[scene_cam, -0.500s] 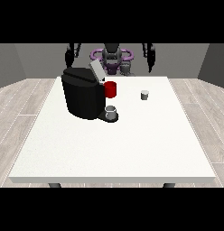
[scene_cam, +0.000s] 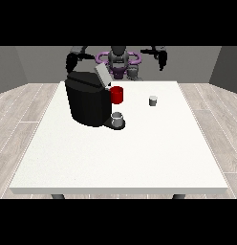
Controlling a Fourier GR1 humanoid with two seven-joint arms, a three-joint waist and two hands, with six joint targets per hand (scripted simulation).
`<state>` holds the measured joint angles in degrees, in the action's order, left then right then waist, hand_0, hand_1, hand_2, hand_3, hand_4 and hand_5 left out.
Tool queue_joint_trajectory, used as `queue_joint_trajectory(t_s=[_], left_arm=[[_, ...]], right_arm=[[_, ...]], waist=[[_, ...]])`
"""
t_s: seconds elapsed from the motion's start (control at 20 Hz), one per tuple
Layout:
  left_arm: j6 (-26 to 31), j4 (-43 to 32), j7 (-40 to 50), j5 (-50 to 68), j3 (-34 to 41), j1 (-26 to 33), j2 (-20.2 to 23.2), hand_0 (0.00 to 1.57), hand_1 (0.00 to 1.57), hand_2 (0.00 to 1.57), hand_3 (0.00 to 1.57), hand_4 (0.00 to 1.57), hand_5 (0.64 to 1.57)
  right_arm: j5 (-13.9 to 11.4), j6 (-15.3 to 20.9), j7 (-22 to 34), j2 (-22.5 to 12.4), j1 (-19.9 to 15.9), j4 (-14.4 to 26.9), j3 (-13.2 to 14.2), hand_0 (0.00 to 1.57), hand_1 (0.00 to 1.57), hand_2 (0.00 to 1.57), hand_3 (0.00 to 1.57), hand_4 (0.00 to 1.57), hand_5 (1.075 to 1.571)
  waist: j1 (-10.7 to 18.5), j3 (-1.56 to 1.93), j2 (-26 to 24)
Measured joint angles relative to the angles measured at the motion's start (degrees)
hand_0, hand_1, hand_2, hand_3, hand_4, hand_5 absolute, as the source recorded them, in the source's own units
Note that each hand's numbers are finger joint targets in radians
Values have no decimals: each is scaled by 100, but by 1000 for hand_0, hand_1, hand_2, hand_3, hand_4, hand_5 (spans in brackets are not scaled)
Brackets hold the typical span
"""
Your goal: Insert the coffee pod into the coffee machine and close the lid
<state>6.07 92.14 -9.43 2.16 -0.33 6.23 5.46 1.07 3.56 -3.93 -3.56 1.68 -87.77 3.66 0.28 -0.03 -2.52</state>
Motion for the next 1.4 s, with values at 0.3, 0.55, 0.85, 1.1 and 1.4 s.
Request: queue_joint_trajectory(t_s=[0.3,0.55,0.85,1.1,1.4], left_arm=[[-45,-91,74,-473,110,-327,378,0,0,0,0,0,1571],[98,-445,476,-540,385,-888,733,0,0,0,0,0,1571],[281,-1312,651,-562,677,-1583,1038,0,0,0,0,0,1571],[237,-2118,624,-769,796,-2096,1163,0,0,0,0,0,1571],[172,-3002,438,-1063,866,-2552,1310,0,0,0,0,0,1571]], right_arm=[[-3,195,-56,116,-82,-89,52,0,0,0,0,158,1571],[29,300,-112,188,-194,-124,-95,0,0,0,0,186,1571],[26,277,-156,205,-387,-172,-250,0,0,0,0,283,1571],[-5,294,-7,219,-631,-164,-312,0,0,0,0,337,1571],[-32,357,37,209,-888,46,-242,0,0,0,0,392,1571]], waist=[[-136,3,68],[-298,4,276],[-546,2,626],[-670,2,888],[-675,1,1103]])
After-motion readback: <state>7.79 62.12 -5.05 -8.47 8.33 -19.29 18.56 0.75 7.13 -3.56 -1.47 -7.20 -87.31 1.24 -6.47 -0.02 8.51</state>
